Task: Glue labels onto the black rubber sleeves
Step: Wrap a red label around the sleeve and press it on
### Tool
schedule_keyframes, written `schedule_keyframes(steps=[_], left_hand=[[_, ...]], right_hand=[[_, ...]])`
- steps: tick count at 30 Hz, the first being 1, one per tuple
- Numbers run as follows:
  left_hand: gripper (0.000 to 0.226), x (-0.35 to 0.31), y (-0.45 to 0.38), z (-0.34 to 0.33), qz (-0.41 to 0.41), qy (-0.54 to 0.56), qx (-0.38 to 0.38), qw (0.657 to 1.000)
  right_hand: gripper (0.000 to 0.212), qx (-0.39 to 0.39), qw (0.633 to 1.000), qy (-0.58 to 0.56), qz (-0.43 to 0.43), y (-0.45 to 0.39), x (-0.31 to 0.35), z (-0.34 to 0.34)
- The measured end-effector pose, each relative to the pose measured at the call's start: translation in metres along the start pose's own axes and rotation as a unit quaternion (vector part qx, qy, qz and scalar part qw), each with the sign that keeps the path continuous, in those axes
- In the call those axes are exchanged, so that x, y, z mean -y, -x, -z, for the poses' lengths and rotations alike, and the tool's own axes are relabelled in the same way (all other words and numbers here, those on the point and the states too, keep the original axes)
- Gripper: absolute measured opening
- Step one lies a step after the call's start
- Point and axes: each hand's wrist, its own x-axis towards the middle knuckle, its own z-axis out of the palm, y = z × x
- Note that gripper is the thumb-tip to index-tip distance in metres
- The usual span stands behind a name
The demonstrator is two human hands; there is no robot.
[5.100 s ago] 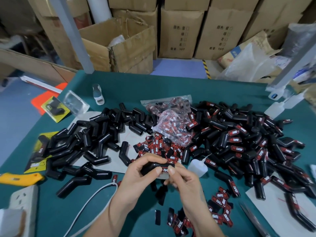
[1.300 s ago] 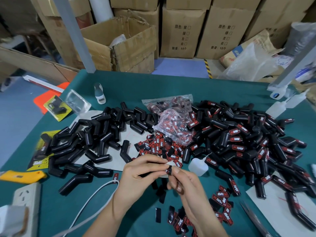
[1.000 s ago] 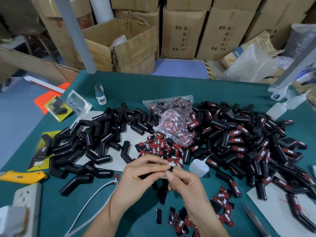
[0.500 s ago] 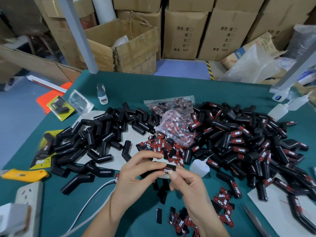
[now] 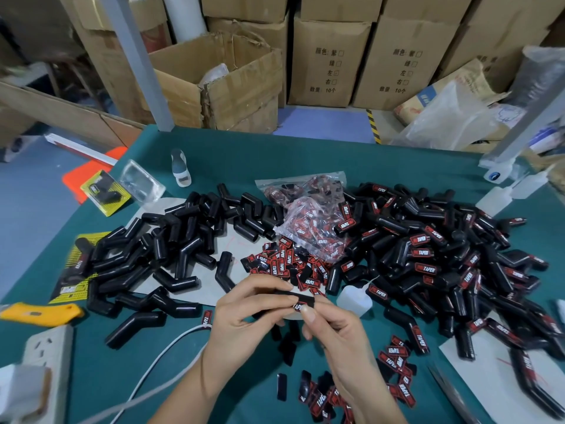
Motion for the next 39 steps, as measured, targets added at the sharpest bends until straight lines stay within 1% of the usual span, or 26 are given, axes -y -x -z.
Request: schedule_keyframes(steps=[2,6,10,15,19,22,25,27,30,39], left_hand=[[0.012,0.0009,-0.0009,0.0005,0.001,-0.007,0.000,1.000],[0.017,-0.0002,-0.0013,-0.0003,-0.042,-0.056,-0.010,0.998],[0.020,-0.0004,-0.0004,-0.0001,-0.053,-0.059,-0.017,0.997],[0.018,0.0004,0.0004,0.0008,-0.053,-0.062,-0.014,0.997],[0.022,0.0016,0.0003,0.0018,-0.054,-0.064,-0.010,0.996],[0.023,0.0018,0.0008,0.0023,-0.053,-0.064,-0.008,0.996],[0.020,0.0023,0.0010,0.0029,-0.058,-0.060,-0.003,0.997],[0.023,0.0036,0.0014,0.0036,-0.060,-0.060,-0.001,0.996],[0.026,0.0049,0.0017,0.0036,-0.066,-0.068,0.000,0.996],[0.019,0.0022,0.0017,0.0017,-0.062,-0.065,-0.009,0.996]], right_hand=[[0.057,-0.001,1.000,0.001,0.001,-0.0004,-0.0017,-0.0005],[0.055,-0.004,1.000,-0.001,0.006,0.0004,-0.0046,-0.0002],[0.054,-0.010,1.000,0.002,0.012,0.0004,-0.0040,-0.0005],[0.056,-0.005,1.000,-0.009,0.012,0.0012,-0.0018,-0.0009],[0.054,0.006,1.000,-0.025,0.010,0.0021,0.0002,-0.0014],[0.056,0.003,1.000,-0.026,0.008,0.0023,0.0021,-0.0023],[0.051,0.003,1.000,-0.023,0.007,0.0024,0.0046,-0.0031],[0.050,0.005,1.000,-0.023,0.008,0.0027,0.0042,-0.0031],[0.055,0.004,1.000,-0.025,0.006,0.0031,0.0034,-0.0028],[0.054,0.003,1.000,-0.016,0.003,0.0033,0.0009,-0.0015]])
